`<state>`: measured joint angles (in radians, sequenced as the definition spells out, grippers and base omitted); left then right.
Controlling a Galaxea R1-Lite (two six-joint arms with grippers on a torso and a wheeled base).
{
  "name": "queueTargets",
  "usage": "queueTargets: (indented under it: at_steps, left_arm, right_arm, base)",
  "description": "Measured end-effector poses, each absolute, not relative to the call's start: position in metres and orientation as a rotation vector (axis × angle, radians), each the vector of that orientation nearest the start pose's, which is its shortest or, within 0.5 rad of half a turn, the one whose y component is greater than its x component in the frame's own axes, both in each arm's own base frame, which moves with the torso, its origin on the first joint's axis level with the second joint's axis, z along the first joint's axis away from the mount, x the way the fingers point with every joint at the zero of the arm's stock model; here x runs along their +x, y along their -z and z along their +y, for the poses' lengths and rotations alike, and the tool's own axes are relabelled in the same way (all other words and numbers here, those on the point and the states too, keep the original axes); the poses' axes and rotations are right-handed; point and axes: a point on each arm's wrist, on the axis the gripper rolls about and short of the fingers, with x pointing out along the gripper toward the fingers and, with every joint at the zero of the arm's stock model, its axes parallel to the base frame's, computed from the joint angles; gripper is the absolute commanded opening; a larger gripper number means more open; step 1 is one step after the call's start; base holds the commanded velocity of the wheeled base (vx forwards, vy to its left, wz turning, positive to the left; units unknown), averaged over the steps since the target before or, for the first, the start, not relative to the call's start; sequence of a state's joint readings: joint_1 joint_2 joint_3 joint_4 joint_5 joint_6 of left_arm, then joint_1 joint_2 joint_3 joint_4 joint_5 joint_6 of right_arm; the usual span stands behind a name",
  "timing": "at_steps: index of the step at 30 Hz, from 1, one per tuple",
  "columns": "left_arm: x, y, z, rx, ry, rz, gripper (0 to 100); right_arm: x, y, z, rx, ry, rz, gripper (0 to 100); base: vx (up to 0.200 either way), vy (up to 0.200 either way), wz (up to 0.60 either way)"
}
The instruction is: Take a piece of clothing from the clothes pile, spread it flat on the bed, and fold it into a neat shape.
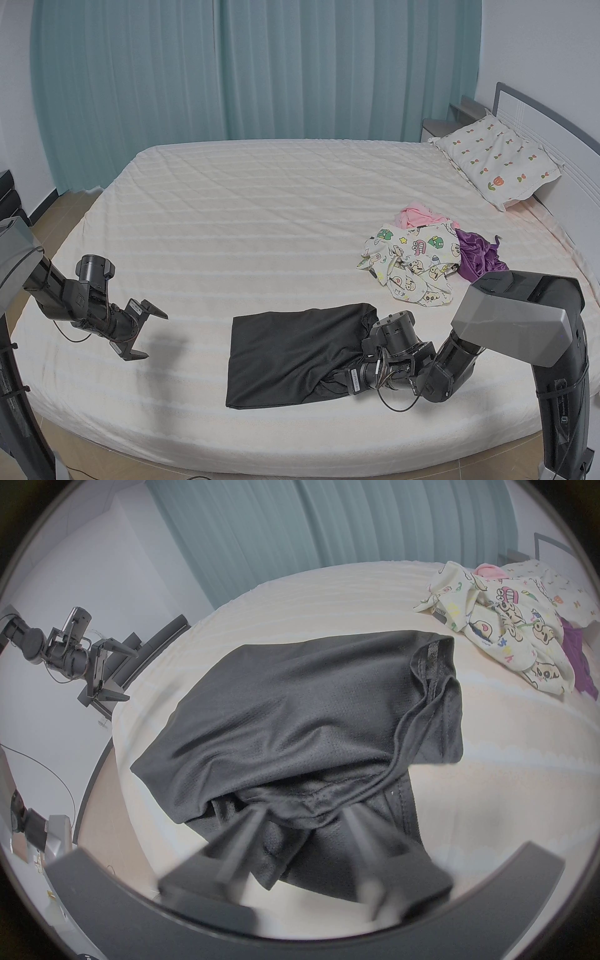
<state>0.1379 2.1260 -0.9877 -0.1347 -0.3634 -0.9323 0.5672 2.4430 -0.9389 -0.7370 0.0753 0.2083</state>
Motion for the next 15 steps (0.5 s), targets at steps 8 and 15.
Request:
queueTargets:
  at_steps: [8, 15]
  left_arm:
    - [0.352, -0.043, 0.041, -1.099, -0.267, 1.016, 100]
    - [0.352, -0.043, 0.041, -1.099, -0.267, 1.016, 100]
  right_arm:
    - [0.329, 0.047, 0.21, 0.002, -0.513, 0.808, 0]
    - [0.315, 0.037, 0.2, 0.004, -0.515, 0.83, 0]
  base:
    - [0.0, 0.0, 0.0]
    - [0.0, 0.0, 0.0]
